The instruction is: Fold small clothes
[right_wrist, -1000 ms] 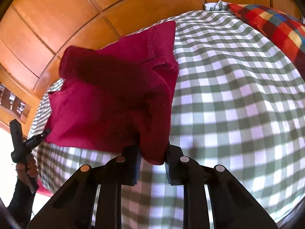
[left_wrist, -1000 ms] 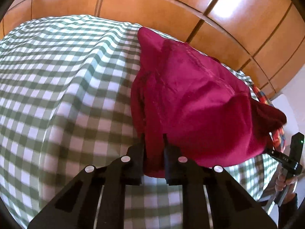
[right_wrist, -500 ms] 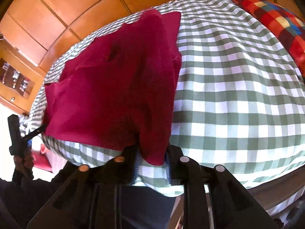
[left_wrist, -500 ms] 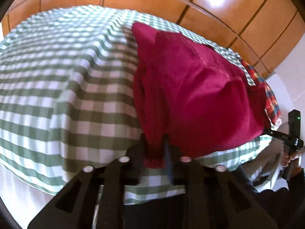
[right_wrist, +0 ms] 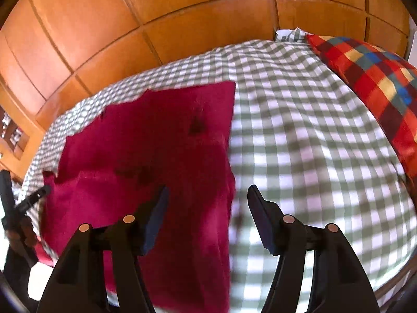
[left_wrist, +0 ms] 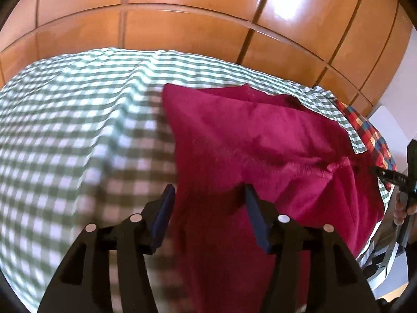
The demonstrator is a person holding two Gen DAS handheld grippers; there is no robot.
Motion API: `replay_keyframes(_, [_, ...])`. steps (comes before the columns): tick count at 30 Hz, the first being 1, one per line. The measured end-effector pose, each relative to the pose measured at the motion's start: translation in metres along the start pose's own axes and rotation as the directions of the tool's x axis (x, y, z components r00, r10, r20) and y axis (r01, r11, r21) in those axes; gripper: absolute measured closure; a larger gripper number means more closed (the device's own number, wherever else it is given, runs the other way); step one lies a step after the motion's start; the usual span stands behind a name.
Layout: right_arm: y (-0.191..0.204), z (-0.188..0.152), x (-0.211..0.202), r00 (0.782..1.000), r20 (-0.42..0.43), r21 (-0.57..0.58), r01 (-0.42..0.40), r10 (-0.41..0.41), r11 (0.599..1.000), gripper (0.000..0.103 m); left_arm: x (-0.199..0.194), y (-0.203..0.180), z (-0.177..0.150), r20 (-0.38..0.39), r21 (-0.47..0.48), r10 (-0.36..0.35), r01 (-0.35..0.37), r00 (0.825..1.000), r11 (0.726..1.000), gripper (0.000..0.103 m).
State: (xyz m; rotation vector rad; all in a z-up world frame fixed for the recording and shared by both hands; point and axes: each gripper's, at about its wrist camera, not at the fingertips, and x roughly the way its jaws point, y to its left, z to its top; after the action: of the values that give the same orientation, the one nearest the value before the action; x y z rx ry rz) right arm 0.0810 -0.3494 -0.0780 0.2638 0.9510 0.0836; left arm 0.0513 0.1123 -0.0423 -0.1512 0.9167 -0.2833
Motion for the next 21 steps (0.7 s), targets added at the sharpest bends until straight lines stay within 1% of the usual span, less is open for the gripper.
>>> replay_keyframes(1, [0.003, 0.002, 0.003, 1.000, -0.004, -0.003, 0.002, -0.002, 1.000, 0.053, 0.005, -0.001, 0.004, -0.003, 0.002, -0.004, 0.004, 1.000, 1.000, 0.048])
replay_keyframes(3, [0.008, 0.005, 0.010, 1.000, -0.020, -0.021, 0.004, -0.005, 1.000, 0.067, 0.009, -0.001, 0.007, -0.004, 0.003, -0.029, 0.029, 1.000, 1.000, 0.051])
replay_keyframes(4, [0.012, 0.005, 0.012, 1.000, -0.026, -0.041, 0.012, -0.013, 0.999, 0.070, 0.010, -0.002, 0.009, -0.005, 0.007, -0.043, 0.043, 0.999, 0.999, 0.060])
replay_keyframes(5, [0.014, 0.003, 0.011, 0.999, -0.026, -0.055, 0.019, -0.021, 0.998, 0.076, 0.011, -0.005, 0.010, -0.007, 0.014, -0.059, 0.059, 0.998, 0.998, 0.077])
replay_keyframes(6, [0.017, 0.002, 0.010, 0.999, -0.027, -0.073, 0.025, -0.027, 0.997, 0.086, 0.010, -0.006, 0.011, -0.006, 0.022, -0.078, 0.078, 0.997, 0.997, 0.083])
replay_keyframes(7, [0.019, 0.000, 0.008, 0.999, -0.027, -0.079, 0.029, -0.032, 0.996, 0.090, 0.005, -0.007, 0.010, 0.006, 0.032, -0.106, 0.105, 0.994, 0.994, 0.091])
replay_keyframes(9, [0.021, -0.002, -0.002, 0.999, -0.014, -0.094, 0.048, -0.050, 0.994, 0.095, -0.003, -0.009, 0.010, 0.029, 0.044, -0.129, 0.128, 0.991, 0.991, 0.093])
replay_keyframes(11, [0.024, -0.004, -0.015, 0.998, 0.003, -0.107, 0.061, -0.061, 0.992, 0.095, -0.017, -0.008, 0.009, 0.058, 0.043, -0.161, 0.159, 0.985, 0.986, 0.094])
replay_keyframes(15, [0.032, 0.000, -0.045, 0.996, 0.059, -0.138, 0.069, -0.061, 0.988, 0.096, -0.043, -0.003, 0.012, 0.118, 0.023, -0.181, 0.180, 0.976, 0.983, 0.094])
replay_keyframes(19, [0.034, 0.016, -0.061, 0.993, 0.108, -0.131, 0.051, -0.037, 0.990, 0.096, -0.062, 0.007, 0.025, 0.188, -0.026, -0.206, 0.215, 0.960, 0.976, 0.094])
replay_keyframes(21, [0.036, 0.031, -0.060, 0.992, 0.127, -0.118, 0.036, -0.021, 0.992, 0.096, -0.065, 0.011, 0.036, 0.208, -0.040, -0.202, 0.215, 0.957, 0.976, 0.094])
